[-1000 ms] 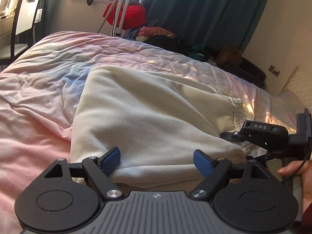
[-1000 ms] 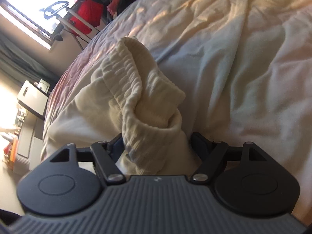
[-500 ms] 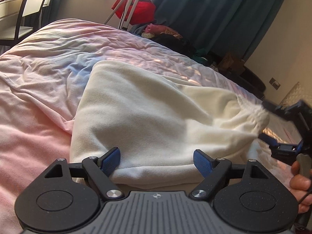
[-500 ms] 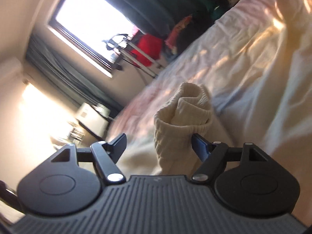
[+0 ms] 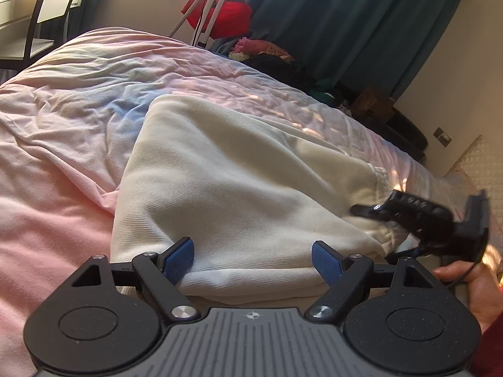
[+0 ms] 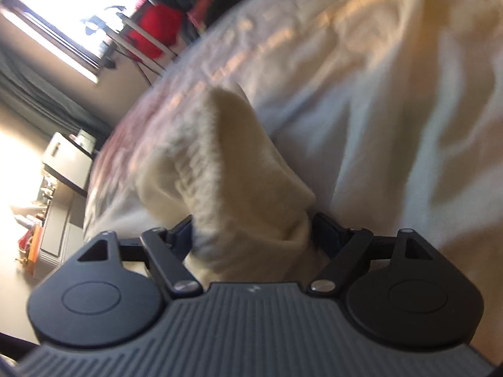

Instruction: Fold clothes

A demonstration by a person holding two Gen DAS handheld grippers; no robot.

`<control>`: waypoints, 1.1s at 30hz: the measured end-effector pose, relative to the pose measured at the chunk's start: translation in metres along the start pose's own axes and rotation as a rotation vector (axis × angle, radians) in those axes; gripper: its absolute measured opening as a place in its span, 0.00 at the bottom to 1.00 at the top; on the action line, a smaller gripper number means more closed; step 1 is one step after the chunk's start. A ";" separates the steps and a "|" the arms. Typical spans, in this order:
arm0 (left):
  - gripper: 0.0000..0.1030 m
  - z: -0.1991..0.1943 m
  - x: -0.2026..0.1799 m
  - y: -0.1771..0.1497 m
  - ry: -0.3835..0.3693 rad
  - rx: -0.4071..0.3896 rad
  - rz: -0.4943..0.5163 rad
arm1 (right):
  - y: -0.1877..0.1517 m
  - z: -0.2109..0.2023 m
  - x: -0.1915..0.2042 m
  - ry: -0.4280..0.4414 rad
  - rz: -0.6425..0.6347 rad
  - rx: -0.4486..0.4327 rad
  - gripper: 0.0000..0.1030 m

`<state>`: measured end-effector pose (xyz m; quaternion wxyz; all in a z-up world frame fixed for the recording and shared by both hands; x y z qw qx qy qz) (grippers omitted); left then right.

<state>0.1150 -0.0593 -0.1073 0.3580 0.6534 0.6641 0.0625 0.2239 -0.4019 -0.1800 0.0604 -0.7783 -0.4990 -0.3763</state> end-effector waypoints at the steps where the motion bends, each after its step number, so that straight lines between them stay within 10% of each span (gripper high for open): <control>1: 0.81 0.000 0.000 0.000 -0.002 0.000 -0.002 | -0.001 0.006 -0.006 0.019 0.028 0.015 0.79; 12: 0.82 -0.004 0.015 0.007 -0.061 -0.003 -0.089 | -0.027 -0.056 0.041 0.448 -0.111 -0.090 0.80; 19: 0.82 -0.003 0.015 0.008 -0.071 0.001 -0.081 | -0.030 -0.030 0.018 0.066 -0.087 -0.065 0.77; 27: 0.82 -0.004 0.015 0.006 -0.067 -0.001 -0.075 | -0.032 -0.044 0.014 0.003 -0.065 -0.199 0.45; 33: 0.82 -0.007 0.016 0.007 -0.078 -0.002 -0.083 | -0.038 -0.046 0.019 -0.033 -0.111 -0.157 0.43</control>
Point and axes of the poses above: each gripper's, at about its wrist camera, not at the fingertips, and z roughly the way its jaws point, x to its left, y to its top, the point moved 4 cm from there along z, roughly the way its jaws point, and after that the axes turned 10 degrees about x, right-handed, at the moved point
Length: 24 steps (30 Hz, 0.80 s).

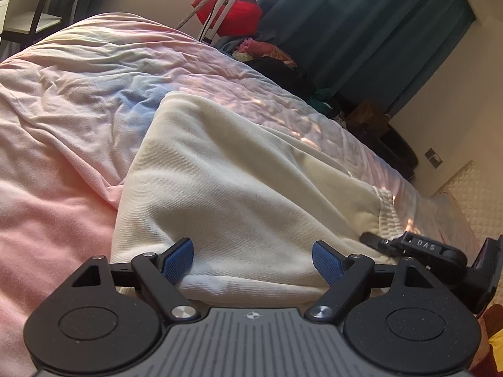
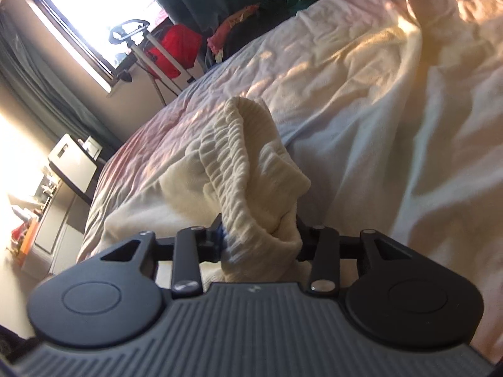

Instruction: Fold clothes

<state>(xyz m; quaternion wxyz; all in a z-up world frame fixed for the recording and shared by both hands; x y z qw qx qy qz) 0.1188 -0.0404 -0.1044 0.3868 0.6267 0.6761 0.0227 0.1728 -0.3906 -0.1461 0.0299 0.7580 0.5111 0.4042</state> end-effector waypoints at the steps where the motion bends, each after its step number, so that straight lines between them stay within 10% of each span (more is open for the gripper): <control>1: 0.82 -0.001 0.000 0.000 -0.001 -0.001 0.005 | 0.000 0.002 -0.001 -0.001 0.002 0.017 0.44; 7: 0.82 -0.006 -0.003 0.003 -0.007 -0.004 0.032 | -0.010 0.032 0.011 -0.089 -0.116 0.158 0.81; 10: 0.84 -0.013 0.005 0.009 0.018 -0.036 0.027 | -0.014 0.035 0.014 -0.099 -0.132 0.162 0.83; 15: 0.94 -0.032 0.029 0.028 0.098 -0.129 -0.006 | -0.004 0.000 0.018 -0.016 -0.105 0.032 0.29; 24: 0.84 0.013 0.062 0.020 0.051 0.089 -0.148 | 0.004 -0.025 0.036 0.064 -0.140 -0.085 0.28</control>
Point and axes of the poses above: each gripper's, at about its wrist camera, not at the fingertips, and z roughly the way its jaws point, x to its left, y to its top, the point moved 4 cm from there along z, roughly the way its jaws point, and after that the axes turned 10 degrees about x, right-handed, at the moved point
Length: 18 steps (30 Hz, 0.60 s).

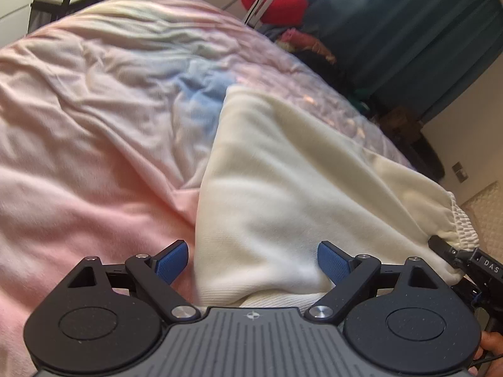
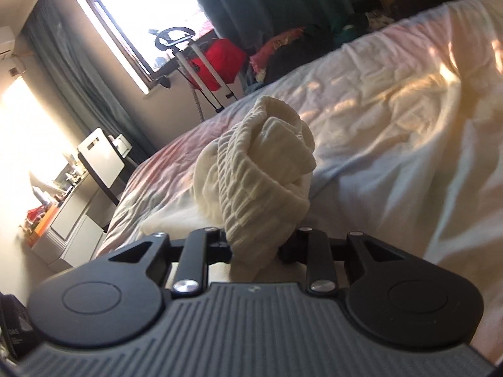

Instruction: Fold clothes

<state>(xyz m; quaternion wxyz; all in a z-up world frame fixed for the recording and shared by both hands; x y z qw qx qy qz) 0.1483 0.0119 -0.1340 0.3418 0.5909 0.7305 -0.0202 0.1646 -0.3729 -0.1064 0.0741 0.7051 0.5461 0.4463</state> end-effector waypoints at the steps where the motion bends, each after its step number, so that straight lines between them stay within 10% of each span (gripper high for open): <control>1: 0.75 0.002 0.000 -0.001 -0.005 0.001 -0.003 | 0.000 0.004 -0.004 -0.007 0.018 0.012 0.28; 10: 0.29 -0.029 -0.033 -0.009 0.018 -0.150 0.160 | 0.001 -0.008 0.002 0.054 0.031 0.008 0.28; 18: 0.26 -0.079 -0.119 0.005 -0.193 -0.311 0.151 | 0.034 -0.083 0.006 0.197 0.084 -0.084 0.26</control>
Point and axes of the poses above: each gripper's, at about its wrist camera, not at the fingertips, and z roughly the way its jaws point, x to its left, y to its top, the point moved 4 cm from there along z, roughly the way its jaws point, and after that the axes turned 10 degrees about x, right-handed, at the moved point
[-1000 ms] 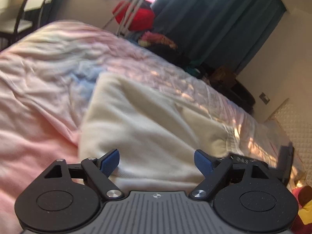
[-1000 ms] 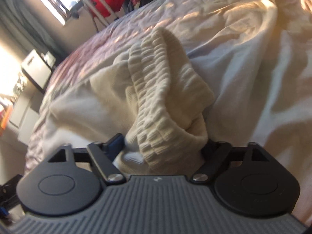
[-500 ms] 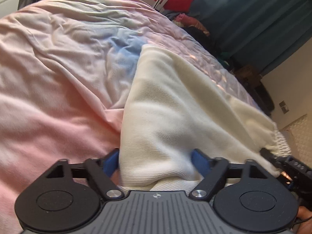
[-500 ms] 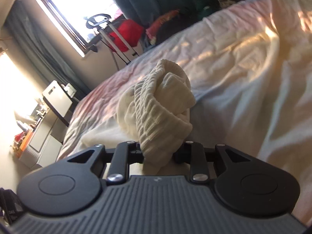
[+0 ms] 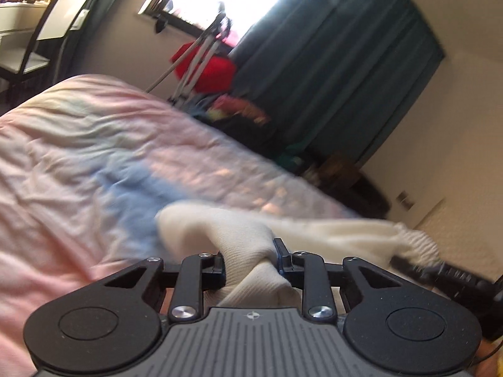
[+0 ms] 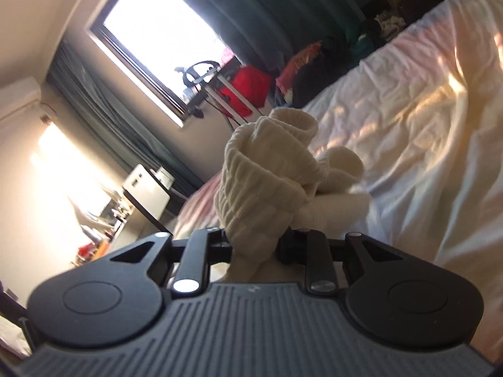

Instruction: Fold clothes

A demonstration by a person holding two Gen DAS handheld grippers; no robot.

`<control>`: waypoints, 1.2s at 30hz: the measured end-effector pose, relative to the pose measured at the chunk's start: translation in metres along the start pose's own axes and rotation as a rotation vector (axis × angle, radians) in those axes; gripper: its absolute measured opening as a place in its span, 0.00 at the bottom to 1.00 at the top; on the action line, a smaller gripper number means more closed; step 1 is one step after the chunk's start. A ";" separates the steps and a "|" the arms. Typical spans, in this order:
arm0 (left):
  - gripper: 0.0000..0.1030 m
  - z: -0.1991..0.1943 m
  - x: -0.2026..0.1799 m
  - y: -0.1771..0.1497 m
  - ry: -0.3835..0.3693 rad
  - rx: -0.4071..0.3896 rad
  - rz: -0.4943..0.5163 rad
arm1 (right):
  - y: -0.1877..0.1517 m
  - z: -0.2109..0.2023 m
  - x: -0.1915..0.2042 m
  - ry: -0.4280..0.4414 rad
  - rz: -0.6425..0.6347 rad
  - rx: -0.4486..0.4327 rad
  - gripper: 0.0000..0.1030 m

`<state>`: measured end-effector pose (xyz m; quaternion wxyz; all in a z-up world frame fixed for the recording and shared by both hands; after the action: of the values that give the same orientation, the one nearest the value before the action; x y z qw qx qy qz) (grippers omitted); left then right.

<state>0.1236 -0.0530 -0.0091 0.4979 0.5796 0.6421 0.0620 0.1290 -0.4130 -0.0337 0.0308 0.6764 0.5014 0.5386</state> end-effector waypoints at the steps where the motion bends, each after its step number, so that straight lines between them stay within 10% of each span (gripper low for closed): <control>1: 0.26 0.007 -0.016 0.006 -0.016 -0.009 -0.013 | 0.010 -0.010 -0.001 0.008 0.001 -0.012 0.26; 12: 0.26 0.237 -0.214 0.086 -0.039 0.060 0.174 | 0.164 -0.042 -0.125 -0.199 0.096 -0.140 0.26; 19: 0.26 0.393 -0.250 0.069 -0.038 0.186 0.367 | 0.243 -0.031 -0.238 -0.360 0.218 -0.226 0.26; 28: 0.36 0.430 -0.150 -0.023 -0.086 0.303 0.489 | 0.093 -0.008 -0.320 -0.345 0.429 -0.162 0.29; 36: 0.63 0.403 -0.132 -0.023 -0.032 0.291 0.498 | 0.076 -0.014 -0.297 -0.470 0.406 -0.157 0.40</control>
<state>0.3727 -0.3678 -0.1494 0.3891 0.7857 0.4742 0.0805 0.1921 -0.6693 -0.1910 0.0897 0.8641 0.2919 0.4000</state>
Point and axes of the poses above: each gripper's, at about its wrist camera, not at the fingertips, and z roughly the way its jaws point, x to its left, y to its top, the point moved 4 cm from there along z, roughly the way its jaws point, and after that the axes turned 10 degrees about x, right-handed, at the moved point
